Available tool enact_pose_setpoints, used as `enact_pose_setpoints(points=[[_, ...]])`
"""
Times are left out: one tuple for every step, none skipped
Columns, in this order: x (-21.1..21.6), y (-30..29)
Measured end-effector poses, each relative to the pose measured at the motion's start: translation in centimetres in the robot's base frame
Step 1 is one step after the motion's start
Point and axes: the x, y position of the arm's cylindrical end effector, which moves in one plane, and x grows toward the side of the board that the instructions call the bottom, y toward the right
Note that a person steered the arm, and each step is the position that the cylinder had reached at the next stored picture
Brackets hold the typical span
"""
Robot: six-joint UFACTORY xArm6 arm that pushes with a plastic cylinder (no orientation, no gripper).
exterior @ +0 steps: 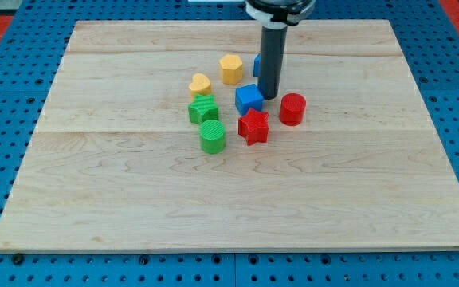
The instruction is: Point your arm towards the red circle
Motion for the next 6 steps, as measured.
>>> enact_pose_setpoints(points=[[-0.4,-1.9],[-2.4,-3.8],[1.2,-4.5],[1.4,-4.2],[-1.0,2.0],[-1.6,8.3]])
